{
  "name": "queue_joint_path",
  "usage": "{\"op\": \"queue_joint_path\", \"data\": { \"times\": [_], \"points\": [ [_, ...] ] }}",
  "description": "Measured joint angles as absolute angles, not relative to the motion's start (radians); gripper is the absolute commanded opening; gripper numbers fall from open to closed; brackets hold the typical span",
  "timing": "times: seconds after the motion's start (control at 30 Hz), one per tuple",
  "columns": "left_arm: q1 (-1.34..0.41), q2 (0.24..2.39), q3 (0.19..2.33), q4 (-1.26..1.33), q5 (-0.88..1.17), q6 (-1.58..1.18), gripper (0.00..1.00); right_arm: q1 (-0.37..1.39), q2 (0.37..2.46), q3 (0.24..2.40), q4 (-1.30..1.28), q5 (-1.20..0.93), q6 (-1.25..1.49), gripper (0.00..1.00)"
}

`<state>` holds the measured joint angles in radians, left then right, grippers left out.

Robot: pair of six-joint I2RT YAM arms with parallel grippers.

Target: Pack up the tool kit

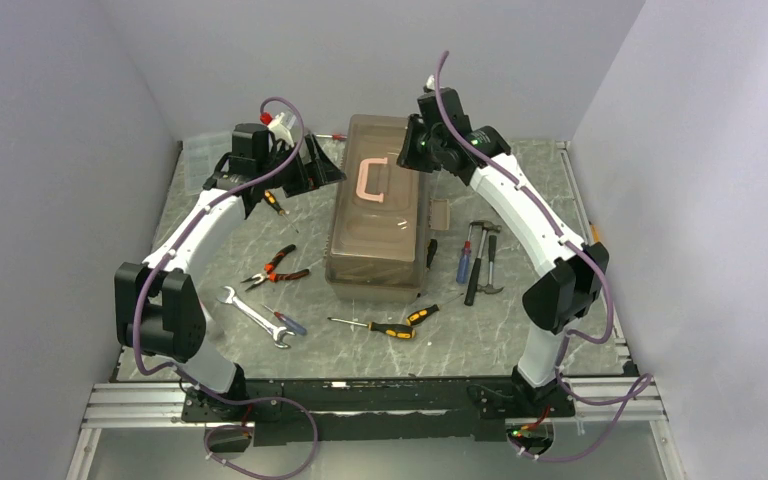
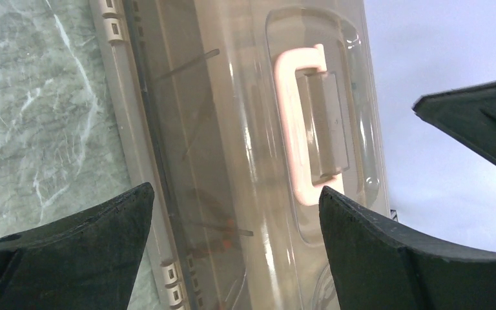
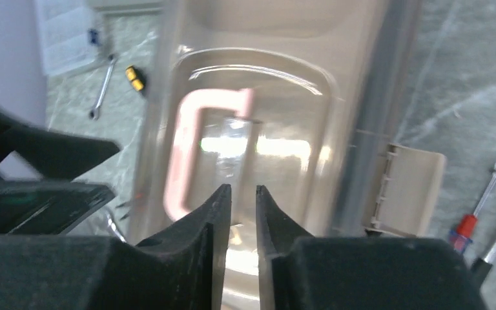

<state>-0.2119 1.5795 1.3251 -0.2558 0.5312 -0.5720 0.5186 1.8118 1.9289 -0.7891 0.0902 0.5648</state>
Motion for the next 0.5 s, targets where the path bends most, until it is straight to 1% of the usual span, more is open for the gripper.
{"op": "queue_joint_path", "data": {
  "times": [0.1, 0.23, 0.3, 0.4, 0.47, 0.5],
  "points": [
    [-0.212, 1.581, 1.326, -0.257, 0.527, -0.569, 0.99, 0.55, 1.813, 1.971, -0.789, 0.035, 0.57, 0.2],
    [-0.212, 1.582, 1.326, -0.256, 0.528, -0.57, 0.99, 0.586, 1.823, 2.04, -0.79, -0.01, 0.573, 0.48],
    [-0.211, 1.582, 1.326, -0.26, 0.526, -0.569, 0.99, 0.591, 1.824, 2.056, -0.791, -0.013, 0.57, 0.61],
    [-0.211, 1.582, 1.335, -0.285, 0.52, -0.561, 0.99, 0.573, 1.815, 2.04, -0.779, -0.029, 0.572, 0.73],
    [-0.211, 1.581, 1.342, -0.299, 0.514, -0.56, 0.99, 0.546, 1.796, 1.985, -0.751, -0.068, 0.579, 0.83],
    [-0.211, 1.579, 1.342, -0.299, 0.51, -0.56, 0.99, 0.53, 1.785, 1.954, -0.741, -0.09, 0.586, 0.84]
  ]
}}
